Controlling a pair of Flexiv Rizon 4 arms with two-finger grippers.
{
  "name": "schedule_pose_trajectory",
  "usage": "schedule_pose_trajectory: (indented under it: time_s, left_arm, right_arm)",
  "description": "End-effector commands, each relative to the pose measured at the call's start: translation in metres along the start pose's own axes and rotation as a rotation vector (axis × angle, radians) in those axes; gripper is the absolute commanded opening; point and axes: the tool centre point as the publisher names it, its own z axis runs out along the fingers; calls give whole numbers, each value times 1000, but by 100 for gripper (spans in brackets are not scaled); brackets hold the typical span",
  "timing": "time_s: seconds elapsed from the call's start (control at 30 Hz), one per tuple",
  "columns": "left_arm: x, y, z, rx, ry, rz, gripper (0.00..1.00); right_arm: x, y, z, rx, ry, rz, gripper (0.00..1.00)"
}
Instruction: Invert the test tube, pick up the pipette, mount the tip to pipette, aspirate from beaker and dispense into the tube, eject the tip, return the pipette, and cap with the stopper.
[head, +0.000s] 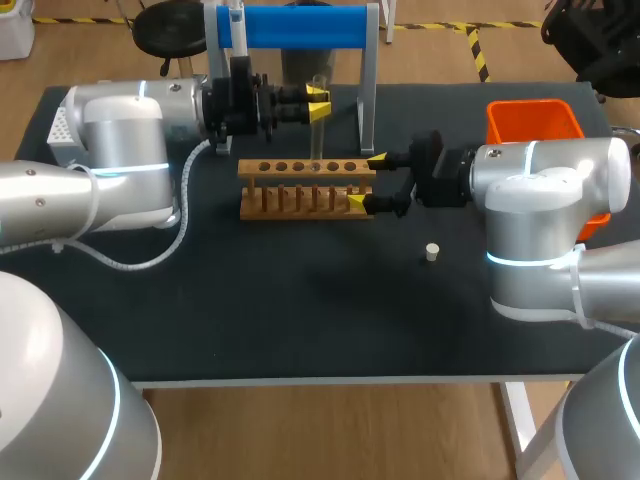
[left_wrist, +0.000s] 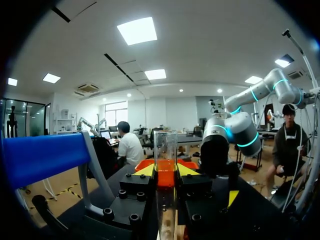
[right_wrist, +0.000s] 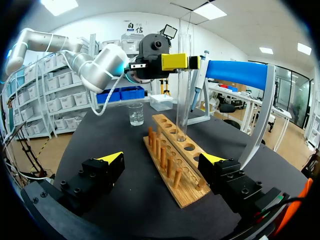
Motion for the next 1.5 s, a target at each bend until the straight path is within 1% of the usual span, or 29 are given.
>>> schedule_pose_trajectory:
  time_s: [0.03,1.23,1.5]
  left_arm:
    - [-1,3,0,6,2,1,0]
    - [-3,24,-6,14,-10,-21,0]
    - [-3,27,-7,-11,-11,-23,0]
  right_arm:
    - [1,-1,0,-2,-5,0,100]
    - [1,-1,0,-2,-5,0,100]
    - [1,-1,0,-2,-5,0,100]
